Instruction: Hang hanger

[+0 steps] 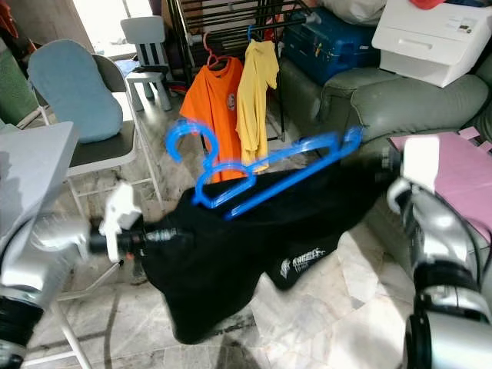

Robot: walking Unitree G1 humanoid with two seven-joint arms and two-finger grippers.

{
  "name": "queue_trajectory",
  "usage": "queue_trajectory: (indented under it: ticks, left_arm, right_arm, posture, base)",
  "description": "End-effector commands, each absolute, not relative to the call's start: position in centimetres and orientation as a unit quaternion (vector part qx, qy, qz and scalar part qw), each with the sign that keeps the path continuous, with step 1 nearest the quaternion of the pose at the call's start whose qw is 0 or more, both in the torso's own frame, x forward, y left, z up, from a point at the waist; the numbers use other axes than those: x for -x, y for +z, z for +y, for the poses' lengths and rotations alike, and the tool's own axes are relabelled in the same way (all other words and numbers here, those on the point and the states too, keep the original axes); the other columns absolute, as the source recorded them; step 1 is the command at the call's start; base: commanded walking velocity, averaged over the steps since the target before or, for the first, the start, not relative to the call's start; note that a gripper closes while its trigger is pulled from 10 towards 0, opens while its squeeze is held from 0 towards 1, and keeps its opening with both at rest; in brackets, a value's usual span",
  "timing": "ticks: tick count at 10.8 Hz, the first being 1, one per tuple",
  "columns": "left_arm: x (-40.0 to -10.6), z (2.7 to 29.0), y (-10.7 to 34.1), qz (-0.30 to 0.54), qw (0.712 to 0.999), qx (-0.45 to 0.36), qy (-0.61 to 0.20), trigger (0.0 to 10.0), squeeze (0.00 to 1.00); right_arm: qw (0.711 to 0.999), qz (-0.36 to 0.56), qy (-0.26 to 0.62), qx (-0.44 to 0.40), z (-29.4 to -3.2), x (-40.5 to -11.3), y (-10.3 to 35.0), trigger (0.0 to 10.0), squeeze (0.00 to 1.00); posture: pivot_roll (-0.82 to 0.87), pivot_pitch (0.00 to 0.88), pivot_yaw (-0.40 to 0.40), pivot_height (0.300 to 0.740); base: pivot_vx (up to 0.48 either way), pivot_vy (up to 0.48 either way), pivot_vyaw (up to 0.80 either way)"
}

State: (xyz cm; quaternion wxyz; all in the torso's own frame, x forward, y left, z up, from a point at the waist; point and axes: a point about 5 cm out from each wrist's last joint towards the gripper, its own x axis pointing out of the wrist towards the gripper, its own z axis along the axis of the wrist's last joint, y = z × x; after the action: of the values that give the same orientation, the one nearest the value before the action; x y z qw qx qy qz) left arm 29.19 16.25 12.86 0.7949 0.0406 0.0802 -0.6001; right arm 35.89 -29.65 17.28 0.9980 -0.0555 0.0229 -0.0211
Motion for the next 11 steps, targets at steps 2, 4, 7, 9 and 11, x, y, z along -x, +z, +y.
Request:
queue_trajectory:
  ticks: [2, 4, 7, 9, 11]
  left_arm:
    - [-28.8, 17.1, 10.6, 0.117, 0.799, -0.025, -0.589, 0.0, 0.0]
    - [-28.5, 17.1, 9.5, 0.135, 0.794, -0.033, -0.592, 0.0, 0.0]
    - [-28.2, 16.1, 8.6, 0.137, 0.781, -0.06, -0.606, 0.0, 0.0]
    - [-29.1, 15.5, 7.1, 0.145, 0.819, -0.098, -0.547, 0.0, 0.0]
    - [-29.4, 14.4, 5.7, 0.154, 0.839, -0.109, -0.51, 0.0, 0.0]
  right_arm:
    - [0.997, -0.056, -0.048, 0.031, -30.0, -36.3, 20.7, 0.0, 0.0]
    - [0.995, -0.086, -0.048, 0.017, -30.1, -36.3, 21.7, 0.0, 0.0]
    - [0.995, -0.093, -0.036, 0.014, -28.9, -37.1, 22.3, 0.0, 0.0]
    - [0.995, -0.097, -0.012, 0.009, -27.0, -37.8, 22.8, 0.0, 0.0]
    - [0.994, -0.105, 0.021, 0.023, -24.8, -38.4, 23.3, 0.0, 0.0]
  posture:
    - [-0.18, 0.0, 0.062, 0.74]
    - [-0.18, 0.0, 0.062, 0.74]
    - [-0.18, 0.0, 0.056, 0.74]
    - [-0.17, 0.0, 0.053, 0.74]
    - [-0.17, 0.0, 0.049, 0.74]
  base:
    - [0.0, 0.0, 0.0]
    - [0.0, 0.0, 0.0]
    - [0.0, 0.0, 0.0]
    - [0.0, 0.0, 0.0]
    - [0.0, 0.0, 0.0]
